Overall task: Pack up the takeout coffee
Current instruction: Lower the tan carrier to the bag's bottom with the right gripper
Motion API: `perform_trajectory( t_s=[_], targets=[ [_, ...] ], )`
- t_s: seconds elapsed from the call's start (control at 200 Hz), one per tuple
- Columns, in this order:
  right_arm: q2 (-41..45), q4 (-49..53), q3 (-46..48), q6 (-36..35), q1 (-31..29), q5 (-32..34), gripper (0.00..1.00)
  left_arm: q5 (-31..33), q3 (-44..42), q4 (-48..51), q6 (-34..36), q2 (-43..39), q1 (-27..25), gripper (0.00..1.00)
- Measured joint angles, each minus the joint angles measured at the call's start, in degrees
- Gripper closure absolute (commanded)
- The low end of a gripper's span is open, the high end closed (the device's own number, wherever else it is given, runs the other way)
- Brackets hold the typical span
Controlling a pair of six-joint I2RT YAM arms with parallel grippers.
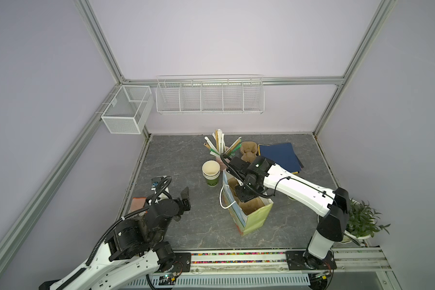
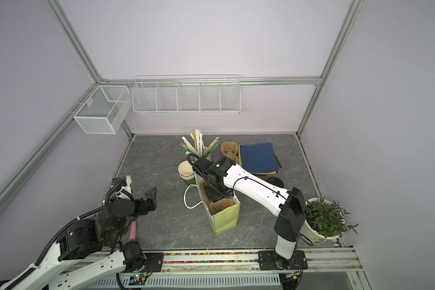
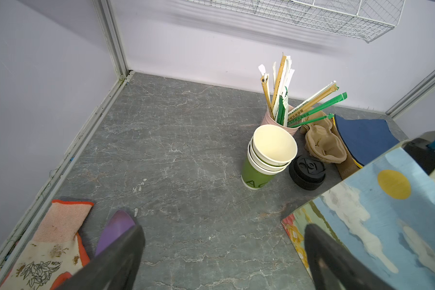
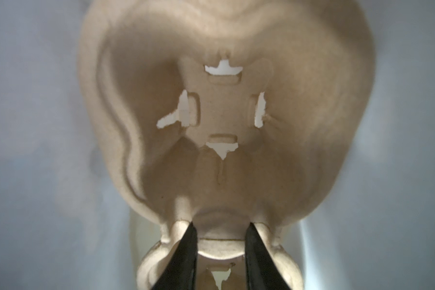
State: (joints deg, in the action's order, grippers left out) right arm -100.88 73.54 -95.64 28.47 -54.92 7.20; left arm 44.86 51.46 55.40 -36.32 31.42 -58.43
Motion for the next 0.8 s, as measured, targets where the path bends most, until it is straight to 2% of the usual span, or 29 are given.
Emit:
perform_trajectory(
  t_s=[0.495,0.585,0.69,0.8],
  targets=[
    [-0.09,-10.19,10.93,-1.01,0.07,0.5,0.67,-0.37,0.0,0.0,0.17,0.52,0.0,0.01],
    [-0.44,-11.19,11.43,-1.05,0.07,0.5,0.63,-0.37,0.0,0.0,0.17,0.52,0.0,0.01],
    [-0.5,-11.61,11.56,-0.96,0.07,0.52,0.53,-0.37,0.0,0.0,0.17,0.61,0.0,0.01],
    [-0.48,-11.91,11.67,-0.85,0.07,0.57,0.48,-0.37,0.0,0.0,0.2,0.76,0.0,0.01]
  ],
)
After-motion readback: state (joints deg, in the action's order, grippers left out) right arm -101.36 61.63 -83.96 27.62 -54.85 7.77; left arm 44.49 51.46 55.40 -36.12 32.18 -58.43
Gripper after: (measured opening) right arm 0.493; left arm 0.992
